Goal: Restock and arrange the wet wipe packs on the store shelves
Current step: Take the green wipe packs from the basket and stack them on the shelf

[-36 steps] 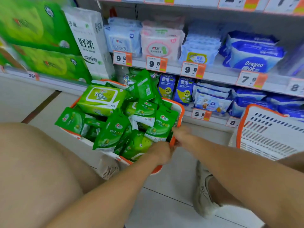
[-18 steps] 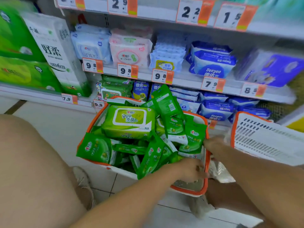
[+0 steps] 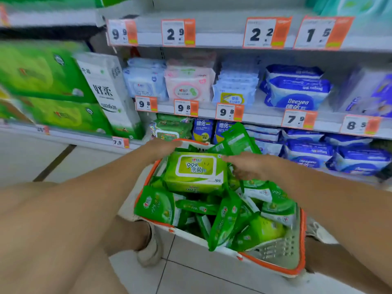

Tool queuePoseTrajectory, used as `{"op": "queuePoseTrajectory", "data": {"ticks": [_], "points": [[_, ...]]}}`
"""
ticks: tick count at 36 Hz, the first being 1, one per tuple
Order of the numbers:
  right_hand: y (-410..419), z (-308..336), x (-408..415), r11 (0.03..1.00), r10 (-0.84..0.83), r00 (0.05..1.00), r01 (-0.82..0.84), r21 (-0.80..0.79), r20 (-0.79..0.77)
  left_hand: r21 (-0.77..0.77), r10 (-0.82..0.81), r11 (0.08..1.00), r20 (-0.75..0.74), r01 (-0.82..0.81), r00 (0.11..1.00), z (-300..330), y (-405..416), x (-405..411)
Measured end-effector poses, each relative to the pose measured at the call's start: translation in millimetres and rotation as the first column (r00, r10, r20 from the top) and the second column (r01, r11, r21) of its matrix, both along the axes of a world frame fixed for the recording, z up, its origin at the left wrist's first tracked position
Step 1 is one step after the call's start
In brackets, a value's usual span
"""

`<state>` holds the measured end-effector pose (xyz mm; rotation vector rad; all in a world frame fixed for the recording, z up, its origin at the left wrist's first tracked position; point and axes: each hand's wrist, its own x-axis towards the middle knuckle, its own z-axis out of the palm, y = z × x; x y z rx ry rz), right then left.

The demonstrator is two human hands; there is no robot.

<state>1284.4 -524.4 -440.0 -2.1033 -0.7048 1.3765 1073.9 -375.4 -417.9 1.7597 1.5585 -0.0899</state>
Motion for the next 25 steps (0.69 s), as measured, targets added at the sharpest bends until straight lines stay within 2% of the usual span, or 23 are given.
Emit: {"op": "queuePoseTrajectory", "data": {"ticks": [1,2,3,5,7,11,13,16,19,22,25], "points": [[4,-16,-6,1.000,0.010,0.999,-0.011,-0.017,-0.048,-0.181,0.052,0.983,0.089,-0.035,0.995,-15,-2,-4],[8,-29,-10,1.000,-0.023,0.998,0.024,0.007,-0.065,-0.286,0.094,0.957,0.149,-0.048,0.984,-33,-5,-4],[12,-36,-13,0.997,-0.066,0.995,0.068,0.028,-0.080,-0.310,0.119,0.949,0.199,-0.053,0.973,-47,-8,0],[18,-40,-18,0.983,-0.163,0.972,0.174,0.056,-0.172,-0.219,0.163,0.970,0.274,-0.104,0.948,-64,-16,8],[27,-27,-24,0.976,-0.179,0.965,0.199,0.091,-0.192,-0.176,0.213,0.971,0.318,-0.163,0.924,-68,-20,12],[45,17,-20,0.935,-0.191,0.966,0.233,0.269,-0.175,-0.201,0.280,0.958,0.522,-0.203,0.806,-81,18,9],[48,51,-10,0.895,-0.180,0.980,0.199,0.399,-0.085,-0.154,0.281,0.959,0.613,-0.238,0.738,-38,28,17],[49,109,12,0.778,-0.212,0.977,0.177,0.603,-0.014,0.069,0.074,0.981,0.734,-0.183,0.675,57,19,39],[44,164,31,0.579,-0.196,0.976,0.193,0.792,-0.095,0.263,-0.160,0.958,0.822,-0.115,0.546,130,21,67],[42,198,43,0.370,-0.257,0.963,0.175,0.912,-0.081,0.362,-0.283,0.929,0.832,-0.080,0.476,176,16,99],[36,221,58,0.244,-0.342,0.939,0.129,0.961,-0.039,0.426,-0.367,0.903,0.834,-0.060,0.412,204,14,128]]}}
